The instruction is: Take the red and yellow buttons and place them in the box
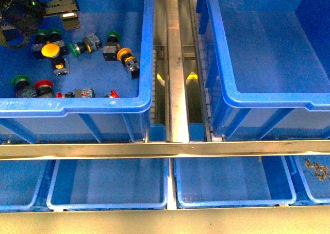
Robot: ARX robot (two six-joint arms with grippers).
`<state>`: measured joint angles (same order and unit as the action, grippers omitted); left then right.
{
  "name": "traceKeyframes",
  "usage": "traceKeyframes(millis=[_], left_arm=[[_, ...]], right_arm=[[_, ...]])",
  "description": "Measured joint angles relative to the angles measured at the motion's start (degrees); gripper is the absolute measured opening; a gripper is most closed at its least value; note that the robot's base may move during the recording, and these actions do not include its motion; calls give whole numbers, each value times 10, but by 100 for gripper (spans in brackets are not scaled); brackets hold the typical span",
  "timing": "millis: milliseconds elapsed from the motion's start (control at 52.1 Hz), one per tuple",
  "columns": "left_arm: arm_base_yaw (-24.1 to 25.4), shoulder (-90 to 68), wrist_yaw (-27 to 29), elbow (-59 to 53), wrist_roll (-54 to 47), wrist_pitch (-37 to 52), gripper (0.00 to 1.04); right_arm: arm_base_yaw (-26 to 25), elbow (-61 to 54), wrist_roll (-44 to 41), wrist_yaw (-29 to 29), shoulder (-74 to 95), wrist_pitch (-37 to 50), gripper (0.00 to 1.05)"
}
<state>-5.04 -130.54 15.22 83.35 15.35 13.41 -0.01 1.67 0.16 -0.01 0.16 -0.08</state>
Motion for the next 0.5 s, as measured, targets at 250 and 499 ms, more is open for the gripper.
traceKeyframes(millis=[250,499], left_arm=[[5,-28,2,18,3,-19,97],[10,-43,7,27,5,-26,97]], right_arm=[[0,0,0,0,0,0,97],[0,0,0,0,0,0,97]])
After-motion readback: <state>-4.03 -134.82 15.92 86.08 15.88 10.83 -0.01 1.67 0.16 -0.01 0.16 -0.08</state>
